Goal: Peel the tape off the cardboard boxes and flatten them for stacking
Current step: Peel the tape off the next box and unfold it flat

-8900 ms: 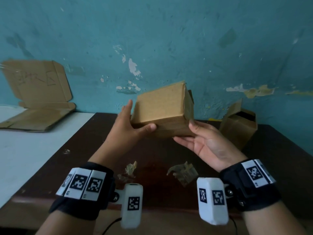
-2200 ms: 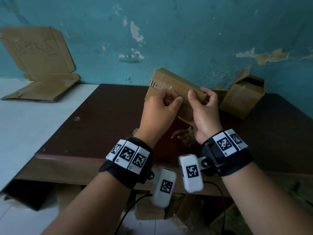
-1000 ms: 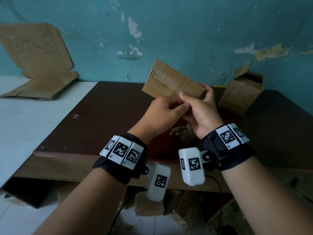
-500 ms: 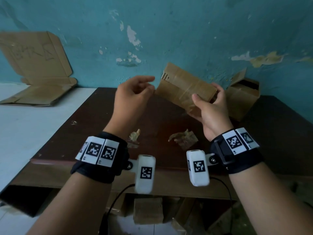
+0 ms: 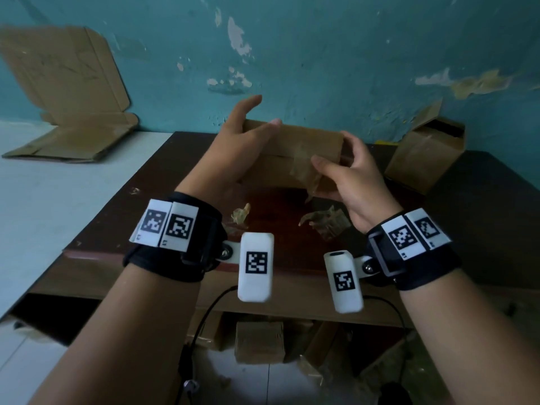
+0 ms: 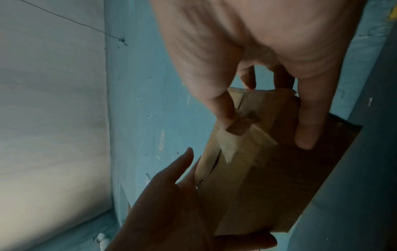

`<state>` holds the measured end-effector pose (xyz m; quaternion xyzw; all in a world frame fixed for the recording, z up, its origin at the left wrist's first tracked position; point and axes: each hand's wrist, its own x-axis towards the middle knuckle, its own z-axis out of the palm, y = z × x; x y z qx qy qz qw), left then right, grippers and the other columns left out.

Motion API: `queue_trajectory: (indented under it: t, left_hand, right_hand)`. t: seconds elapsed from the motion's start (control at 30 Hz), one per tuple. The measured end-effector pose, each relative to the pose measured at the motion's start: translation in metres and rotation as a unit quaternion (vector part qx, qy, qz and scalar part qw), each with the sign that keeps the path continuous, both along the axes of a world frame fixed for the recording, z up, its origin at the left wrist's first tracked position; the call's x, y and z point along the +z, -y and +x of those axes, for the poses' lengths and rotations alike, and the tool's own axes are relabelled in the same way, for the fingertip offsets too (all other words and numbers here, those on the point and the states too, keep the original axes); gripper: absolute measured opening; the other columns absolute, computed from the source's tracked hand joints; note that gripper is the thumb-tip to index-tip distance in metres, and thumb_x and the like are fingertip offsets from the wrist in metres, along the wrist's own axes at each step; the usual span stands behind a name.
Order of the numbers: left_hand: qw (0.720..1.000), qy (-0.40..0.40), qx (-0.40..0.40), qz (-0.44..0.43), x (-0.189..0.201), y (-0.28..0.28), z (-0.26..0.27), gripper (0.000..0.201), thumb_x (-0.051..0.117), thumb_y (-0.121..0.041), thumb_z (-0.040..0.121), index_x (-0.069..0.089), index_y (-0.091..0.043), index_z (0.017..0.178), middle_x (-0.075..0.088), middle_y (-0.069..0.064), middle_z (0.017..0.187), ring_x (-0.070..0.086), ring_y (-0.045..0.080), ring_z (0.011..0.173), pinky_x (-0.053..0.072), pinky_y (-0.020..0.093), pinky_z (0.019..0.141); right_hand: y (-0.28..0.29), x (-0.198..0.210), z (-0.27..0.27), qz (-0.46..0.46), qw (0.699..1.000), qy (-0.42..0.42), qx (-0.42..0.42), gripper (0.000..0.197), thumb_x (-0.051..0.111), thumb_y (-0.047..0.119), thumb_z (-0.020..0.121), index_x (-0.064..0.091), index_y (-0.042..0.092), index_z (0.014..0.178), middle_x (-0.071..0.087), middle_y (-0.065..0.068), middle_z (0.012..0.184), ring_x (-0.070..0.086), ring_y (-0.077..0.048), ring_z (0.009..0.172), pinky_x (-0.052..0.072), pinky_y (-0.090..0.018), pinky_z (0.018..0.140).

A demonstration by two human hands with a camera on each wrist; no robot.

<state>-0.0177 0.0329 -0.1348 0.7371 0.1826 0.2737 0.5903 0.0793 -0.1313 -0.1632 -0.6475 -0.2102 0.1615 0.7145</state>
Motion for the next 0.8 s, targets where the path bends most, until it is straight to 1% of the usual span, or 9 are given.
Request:
queue_trajectory:
  t: [0.07,0.13,0.2,0.27,0.37,0.47,0.53,0.63,0.8]
  left_hand:
    - [0.999,-0.015,-0.008,0.027,-0.002,-0.003,0.000,0.050,0.078,-0.045,0.084,0.054,-0.052,0.128,0.056,0.008,0.125,0.065,0.018,0.086,0.051,0.020,0.052]
    - [0.998,-0.027,-0.009,0.061,-0.004,-0.004,0.000,0.047,0.081,-0.057,0.061,0.057,-0.062,0.102,0.055,0.013,0.130,0.066,0.031,0.099,0.054,0.029,0.062]
    - [0.998,-0.025,-0.020,0.058,-0.008,-0.006,0.001,0.042,0.080,-0.059,0.052,0.058,-0.061,0.088,0.053,0.018,0.134,0.064,0.038,0.104,0.055,0.033,0.066]
    - [0.998,-0.022,-0.034,0.042,-0.007,-0.004,0.000,0.038,0.083,-0.050,0.058,0.059,-0.057,0.086,0.051,0.021,0.135,0.064,0.033,0.095,0.054,0.027,0.059]
    - [0.998,-0.020,-0.024,0.047,-0.008,-0.002,0.001,0.033,0.081,-0.027,0.083,0.058,-0.048,0.094,0.049,0.023,0.137,0.059,0.024,0.090,0.050,0.017,0.051]
    - [0.999,-0.017,-0.012,0.027,-0.012,0.002,0.003,0.029,0.071,-0.012,0.095,0.056,-0.034,0.105,0.050,0.020,0.133,0.056,0.019,0.087,0.048,0.012,0.047]
    - [1.000,-0.011,-0.008,0.017,-0.012,0.004,0.004,0.026,0.067,-0.011,0.097,0.054,-0.028,0.112,0.049,0.015,0.127,0.055,0.015,0.083,0.046,0.011,0.045]
    - [1.000,-0.006,-0.005,0.012,-0.012,0.004,0.004,0.024,0.066,-0.014,0.098,0.055,-0.030,0.113,0.050,0.015,0.129,0.056,0.018,0.086,0.048,0.013,0.046]
    - [0.999,-0.034,0.009,0.027,-0.012,0.000,0.007,0.027,0.069,-0.023,0.096,0.055,-0.045,0.100,0.049,0.014,0.136,0.061,0.032,0.105,0.052,0.022,0.048]
  right_hand:
    - [0.001,0.000,0.001,-0.011,1.000,0.010,-0.008,0.055,0.073,0.015,0.092,0.042,0.027,0.136,0.062,0.000,0.125,0.071,-0.015,0.101,0.064,-0.047,0.076]
    - [0.002,-0.001,0.003,-0.033,0.999,0.038,-0.013,0.050,0.072,0.021,0.094,0.039,0.027,0.130,0.062,0.000,0.122,0.071,-0.014,0.101,0.064,-0.050,0.080]
    - [0.003,0.000,0.004,-0.065,0.995,0.071,-0.018,0.049,0.072,0.027,0.093,0.037,0.027,0.127,0.062,-0.001,0.124,0.070,-0.015,0.102,0.063,-0.051,0.083]
    - [0.004,-0.001,0.005,-0.100,0.989,0.108,-0.031,0.049,0.073,0.031,0.092,0.036,0.026,0.125,0.061,0.002,0.118,0.068,-0.015,0.102,0.060,-0.048,0.090]
    - [0.005,-0.003,0.006,-0.150,0.971,0.168,-0.073,0.050,0.073,0.037,0.090,0.037,0.021,0.121,0.053,0.010,0.106,0.060,-0.008,0.094,0.057,-0.041,0.090]
    - [0.005,-0.005,0.008,-0.187,0.943,0.243,-0.130,0.045,0.075,0.045,0.085,0.047,0.018,0.108,0.053,0.001,0.109,0.056,-0.016,0.096,0.052,-0.036,0.083]
    - [0.006,-0.007,0.012,-0.186,0.929,0.286,-0.141,0.038,0.075,0.046,0.084,0.054,0.015,0.093,0.056,-0.003,0.103,0.055,-0.017,0.090,0.048,-0.030,0.074]
    - [0.008,-0.008,0.017,-0.167,0.931,0.303,-0.115,0.031,0.073,0.048,0.085,0.057,0.023,0.075,0.064,-0.006,0.089,0.061,-0.018,0.085,0.054,-0.039,0.079]
    - [0.010,-0.004,0.014,-0.189,0.924,0.324,-0.078,0.026,0.069,0.037,0.092,0.060,0.021,0.074,0.060,0.007,0.073,0.061,-0.015,0.076,0.052,-0.038,0.074]
